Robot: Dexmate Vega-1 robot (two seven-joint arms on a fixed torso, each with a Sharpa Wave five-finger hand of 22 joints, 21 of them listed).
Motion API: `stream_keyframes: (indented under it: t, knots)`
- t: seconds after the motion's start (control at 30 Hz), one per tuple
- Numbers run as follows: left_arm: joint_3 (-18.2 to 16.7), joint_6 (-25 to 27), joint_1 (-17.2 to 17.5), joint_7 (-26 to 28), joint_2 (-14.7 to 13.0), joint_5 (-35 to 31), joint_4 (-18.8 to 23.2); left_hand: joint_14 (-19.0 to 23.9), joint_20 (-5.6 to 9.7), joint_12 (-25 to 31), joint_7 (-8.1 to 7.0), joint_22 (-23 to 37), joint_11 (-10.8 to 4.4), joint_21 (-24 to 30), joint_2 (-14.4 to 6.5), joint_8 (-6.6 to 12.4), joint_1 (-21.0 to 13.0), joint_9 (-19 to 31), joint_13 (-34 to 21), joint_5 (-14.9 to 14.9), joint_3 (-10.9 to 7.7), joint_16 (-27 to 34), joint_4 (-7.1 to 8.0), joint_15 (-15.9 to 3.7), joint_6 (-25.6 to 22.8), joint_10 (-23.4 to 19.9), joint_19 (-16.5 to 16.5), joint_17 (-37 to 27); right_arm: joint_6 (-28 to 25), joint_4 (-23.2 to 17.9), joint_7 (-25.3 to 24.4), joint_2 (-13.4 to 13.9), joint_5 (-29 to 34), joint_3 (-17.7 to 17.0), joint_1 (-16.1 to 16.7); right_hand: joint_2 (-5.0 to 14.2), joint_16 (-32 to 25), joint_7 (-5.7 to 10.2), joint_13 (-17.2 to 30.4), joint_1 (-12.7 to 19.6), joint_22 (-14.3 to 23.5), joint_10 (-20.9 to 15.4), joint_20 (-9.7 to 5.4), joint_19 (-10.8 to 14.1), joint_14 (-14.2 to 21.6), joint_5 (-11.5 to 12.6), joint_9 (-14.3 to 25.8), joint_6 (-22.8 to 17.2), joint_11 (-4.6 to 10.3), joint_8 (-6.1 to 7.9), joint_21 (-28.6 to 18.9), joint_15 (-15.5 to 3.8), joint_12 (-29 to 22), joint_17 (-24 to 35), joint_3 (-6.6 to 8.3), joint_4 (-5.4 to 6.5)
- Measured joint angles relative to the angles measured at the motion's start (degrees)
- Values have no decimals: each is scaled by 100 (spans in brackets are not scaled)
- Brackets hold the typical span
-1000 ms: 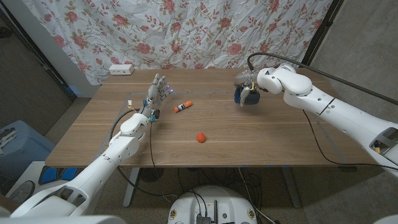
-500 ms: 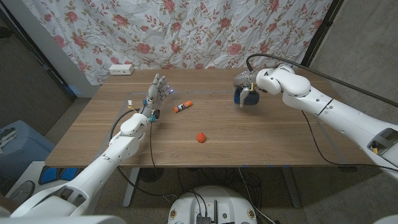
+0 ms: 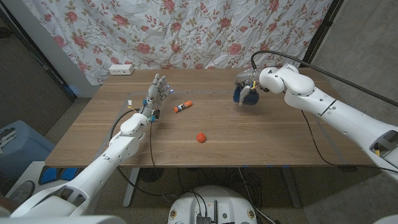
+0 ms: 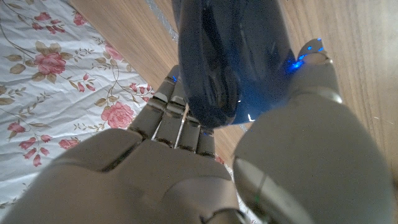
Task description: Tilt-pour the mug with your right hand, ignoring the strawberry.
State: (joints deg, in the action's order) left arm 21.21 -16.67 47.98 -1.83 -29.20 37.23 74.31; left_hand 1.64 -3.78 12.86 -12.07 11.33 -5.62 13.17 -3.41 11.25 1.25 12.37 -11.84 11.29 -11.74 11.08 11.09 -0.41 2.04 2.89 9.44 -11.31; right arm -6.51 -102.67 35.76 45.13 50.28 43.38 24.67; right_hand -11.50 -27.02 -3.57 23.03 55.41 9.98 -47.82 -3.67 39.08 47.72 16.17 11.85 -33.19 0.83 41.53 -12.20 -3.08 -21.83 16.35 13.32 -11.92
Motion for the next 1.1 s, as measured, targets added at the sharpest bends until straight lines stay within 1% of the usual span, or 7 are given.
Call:
stream_keyframes:
  t: [0.07, 0.1, 0.43, 0.7, 0.87, 0.9, 1.1]
  knots:
    - [0, 0, 0, 0, 0, 0, -1, 0, 0, 0, 0, 0, 0, 0, 0, 0, 0, 0, 0, 0, 0, 0, 0, 0, 0, 0, 0, 0, 0, -4, 0, 5, 0, -23, 13, 0, 4, 0, -1, 0, 0, 0, 0, 0, 0, 0, 0, 0, 0, 0, 0, 0, 12, 0, 0, 0]
    - [0, 0, 0, 0, 0, 0, -1, 0, 0, 0, 0, 0, 0, 0, 0, 0, 0, 0, 0, 0, 0, 0, 0, 0, 0, 0, 0, 0, -50, -9, -56, 13, -139, -63, 35, 0, 5, 0, -1, 0, 0, 0, 0, 0, 0, -1, 1, 0, 0, 0, 0, 0, 17, 0, 0, 0]
    - [0, 0, 0, 0, 1, 0, -1, 0, 0, 0, 0, 0, 0, 0, 0, 0, 0, 0, 0, 0, 0, 0, 0, 0, 0, 0, 0, 0, -211, -38, -281, 45, -638, -252, 173, 0, 8, 0, -7, 0, 0, 0, -1, 1, 0, -4, 40, 0, 0, 0, 0, 0, 23, 3, -1, 1]
    - [-1, 0, 0, 0, 0, 1, -1, 0, 0, 0, 0, 0, 0, 0, 0, 0, 0, 0, 0, 0, 0, 0, 0, 0, 0, 0, 0, 0, -379, -41, -760, 55, -1141, -391, 322, 0, 26, 0, -6, 0, 0, 0, -13, 13, 0, 17, 40, 0, 1, 0, 0, 0, 39, 40, -1, 1]
    - [-3, 0, 0, 0, -1, 2, -1, 0, 0, 0, 0, 0, 0, 0, 0, 0, 0, 0, 0, 0, 0, 0, 0, 0, 0, 0, 0, 0, -436, -41, -921, 63, -1324, -446, 396, 0, 27, 0, 16, 0, 0, 0, -13, 13, 0, 17, 40, 0, 1, 1, 0, 0, 44, 55, -1, 1]
    - [-3, 0, 0, 0, -2, 2, -1, 0, 0, 0, 0, 0, 0, 0, 0, 0, 0, 0, 0, 0, 0, 0, 0, 0, 0, 0, 0, 0, -487, -39, -1031, 66, -1452, -467, 431, 0, 27, 0, 18, 0, 0, 0, -12, 12, 0, 17, 40, 0, 1, 1, 0, 0, 45, 55, -1, 1]
    - [-3, 0, 0, 0, -2, 3, 0, 0, 0, 0, 0, 0, 0, 0, 0, 0, 0, 0, 0, 0, 0, 0, 0, 0, 0, 0, 0, 0, -635, -38, -1290, 65, -1732, -521, 543, 0, 30, -20, 32, 0, 0, 0, -12, 12, 0, 38, 39, -20, 1, 1, 0, 0, 61, 53, -1, 1]
